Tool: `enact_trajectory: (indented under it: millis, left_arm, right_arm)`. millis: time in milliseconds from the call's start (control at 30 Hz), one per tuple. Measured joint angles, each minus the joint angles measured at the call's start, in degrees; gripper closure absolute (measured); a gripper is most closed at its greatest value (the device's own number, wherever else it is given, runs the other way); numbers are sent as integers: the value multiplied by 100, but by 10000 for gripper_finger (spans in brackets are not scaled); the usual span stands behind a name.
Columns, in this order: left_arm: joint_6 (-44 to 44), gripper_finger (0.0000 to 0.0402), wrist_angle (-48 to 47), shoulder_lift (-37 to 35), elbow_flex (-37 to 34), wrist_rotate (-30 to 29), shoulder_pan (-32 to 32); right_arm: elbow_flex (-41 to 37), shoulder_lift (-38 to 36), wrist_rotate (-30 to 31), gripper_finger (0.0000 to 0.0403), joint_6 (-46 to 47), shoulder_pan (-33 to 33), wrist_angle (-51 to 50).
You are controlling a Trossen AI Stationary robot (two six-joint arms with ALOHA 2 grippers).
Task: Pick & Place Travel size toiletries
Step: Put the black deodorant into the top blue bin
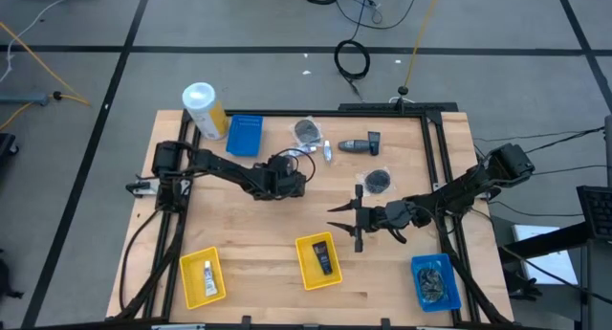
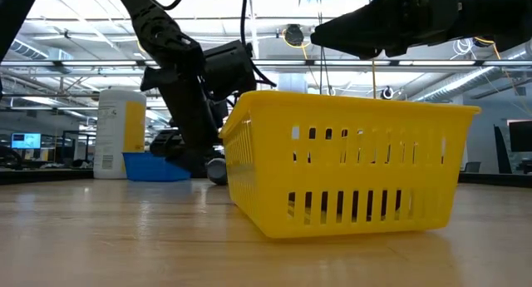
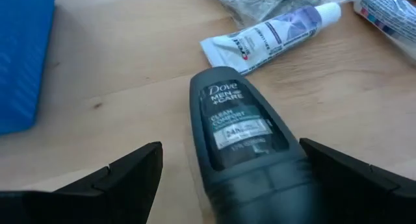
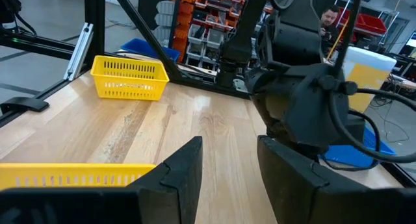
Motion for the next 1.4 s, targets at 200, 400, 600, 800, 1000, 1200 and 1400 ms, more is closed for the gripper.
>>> enact_trajectory:
  millis: [200,400,600,800,1000,1200,1400]
  left_arm:
    - [-288,53,-30,13,2,-212,-126]
    - [-532,56,138,240,7,-388,-143]
    - [-615,113,104,310,4,-436,-143]
    - [-649,181,107,363,7,-421,-143]
    - [-530,205,94,365,4,-834,-300]
    - [-357,174,102,365,4,-1358,-697]
    - [510,191,470,248,4,-1760,-1255]
  right_arm:
    - [0,0,0,264,0,0,1]
    - [0,0,0,264,2,-2,36]
    - [0,0,0,264,20,-2,28]
    - [0,0,0,264,22,-2,32]
    - [0,0,-2,264,22,-1,32]
    - [0,0,0,264,22,-2,30]
    - [0,0,0,264,22,-2,30]
